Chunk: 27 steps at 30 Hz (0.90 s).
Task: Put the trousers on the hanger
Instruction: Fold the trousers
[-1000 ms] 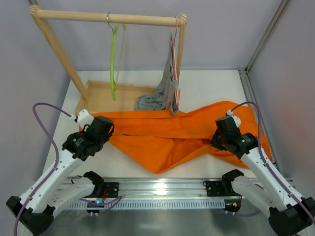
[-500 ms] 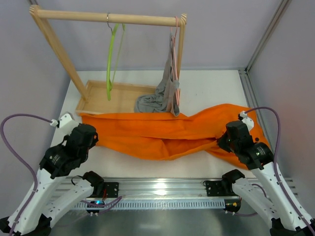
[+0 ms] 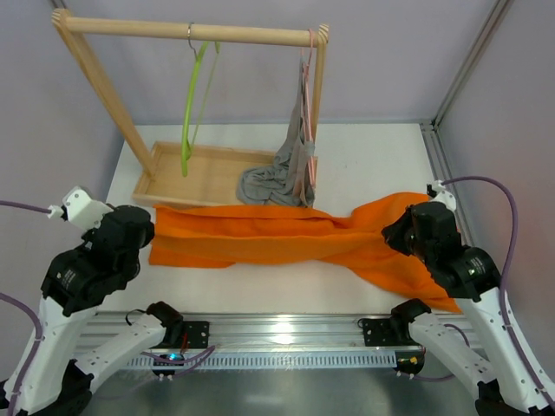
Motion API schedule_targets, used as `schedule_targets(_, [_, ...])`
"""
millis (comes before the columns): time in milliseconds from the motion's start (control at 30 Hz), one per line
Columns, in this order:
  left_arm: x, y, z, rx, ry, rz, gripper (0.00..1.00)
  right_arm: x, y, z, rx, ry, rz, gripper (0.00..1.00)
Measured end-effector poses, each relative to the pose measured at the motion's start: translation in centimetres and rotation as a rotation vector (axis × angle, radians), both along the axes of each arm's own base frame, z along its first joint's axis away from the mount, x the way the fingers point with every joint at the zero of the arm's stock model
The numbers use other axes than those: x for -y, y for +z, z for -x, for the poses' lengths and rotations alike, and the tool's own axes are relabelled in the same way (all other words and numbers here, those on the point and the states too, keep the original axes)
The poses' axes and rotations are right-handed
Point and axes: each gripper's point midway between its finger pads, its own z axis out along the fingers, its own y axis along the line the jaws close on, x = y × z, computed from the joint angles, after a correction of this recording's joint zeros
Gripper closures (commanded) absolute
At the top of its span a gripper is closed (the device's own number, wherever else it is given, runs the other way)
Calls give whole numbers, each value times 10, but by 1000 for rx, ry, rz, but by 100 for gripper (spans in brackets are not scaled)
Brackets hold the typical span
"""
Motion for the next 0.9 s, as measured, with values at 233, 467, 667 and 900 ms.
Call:
schedule_targets(233, [1,-22,-18,-116,48,-130,100,-12,-75,-23,-175,28,78,96])
schedule_targets(467, [-22,-116,-28,-555,105,-216,100,-25,-132,-54,-354,40,155,96])
schedule_targets(667, [-36,-157,-26,-734,96,-126,100,-31,-150,-69,-396,42,170,96])
schedule_targets(900, [-38,-218,-31,-869,94,108,100,-40,-164,-87,-444,40,180,85])
